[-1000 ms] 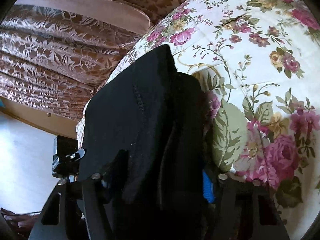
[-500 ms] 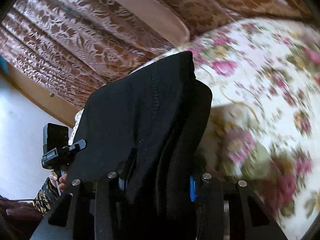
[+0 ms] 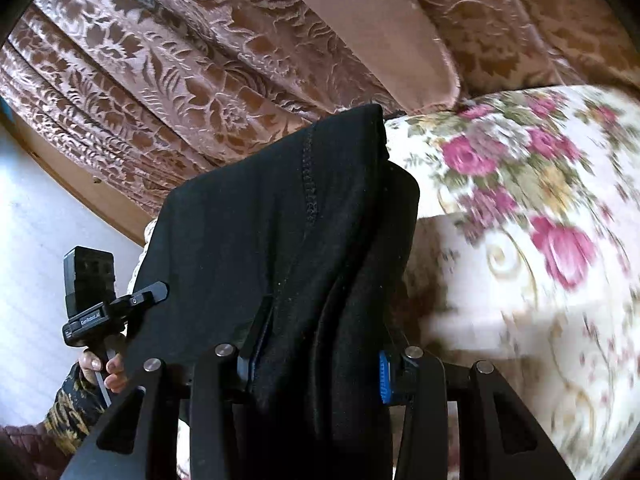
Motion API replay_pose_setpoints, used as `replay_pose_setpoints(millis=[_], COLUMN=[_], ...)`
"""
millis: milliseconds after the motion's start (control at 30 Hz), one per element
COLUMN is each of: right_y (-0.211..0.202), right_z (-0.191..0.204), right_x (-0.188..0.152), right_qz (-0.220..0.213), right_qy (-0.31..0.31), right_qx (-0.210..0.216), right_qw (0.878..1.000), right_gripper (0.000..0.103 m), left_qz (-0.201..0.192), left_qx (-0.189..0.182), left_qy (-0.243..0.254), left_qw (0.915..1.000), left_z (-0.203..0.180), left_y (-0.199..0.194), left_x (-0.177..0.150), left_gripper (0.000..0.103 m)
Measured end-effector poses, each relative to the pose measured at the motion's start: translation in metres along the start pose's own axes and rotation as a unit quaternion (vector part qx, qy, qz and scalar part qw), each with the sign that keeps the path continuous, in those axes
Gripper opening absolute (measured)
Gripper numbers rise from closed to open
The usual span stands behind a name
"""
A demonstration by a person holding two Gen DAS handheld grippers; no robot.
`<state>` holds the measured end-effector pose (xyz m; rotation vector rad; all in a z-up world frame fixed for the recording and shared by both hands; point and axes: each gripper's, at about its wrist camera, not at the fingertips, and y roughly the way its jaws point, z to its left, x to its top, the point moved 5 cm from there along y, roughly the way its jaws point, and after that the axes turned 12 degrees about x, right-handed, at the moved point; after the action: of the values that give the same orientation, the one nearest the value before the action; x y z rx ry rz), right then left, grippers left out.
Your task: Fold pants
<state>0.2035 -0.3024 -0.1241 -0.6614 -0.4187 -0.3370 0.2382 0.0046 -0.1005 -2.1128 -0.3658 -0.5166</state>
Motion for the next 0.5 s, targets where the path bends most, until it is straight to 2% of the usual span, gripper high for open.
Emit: replay_pose_setpoints(millis=[300,500], right_y=[0.057,0.072], right_z=[-0.022,-0.052], right_x=[0.038,0.032], right_qz=[0.020,0.027], right_qy=[0.006,0.024], right_qx=[-0.017,-0.008], right_qw=[1.000,0.999], right_gripper=[0.042,0.043], left_qz=[0.018,0.030], left_qx=[0.035,0.032], left_qy=[-0.007,0.002], left_qw=[0.9992,0.9990], left_z=[0.040,0.057], left_y=[0.037,0.054], left_x=[0.032,0.027], left_gripper=[0.040,0.042])
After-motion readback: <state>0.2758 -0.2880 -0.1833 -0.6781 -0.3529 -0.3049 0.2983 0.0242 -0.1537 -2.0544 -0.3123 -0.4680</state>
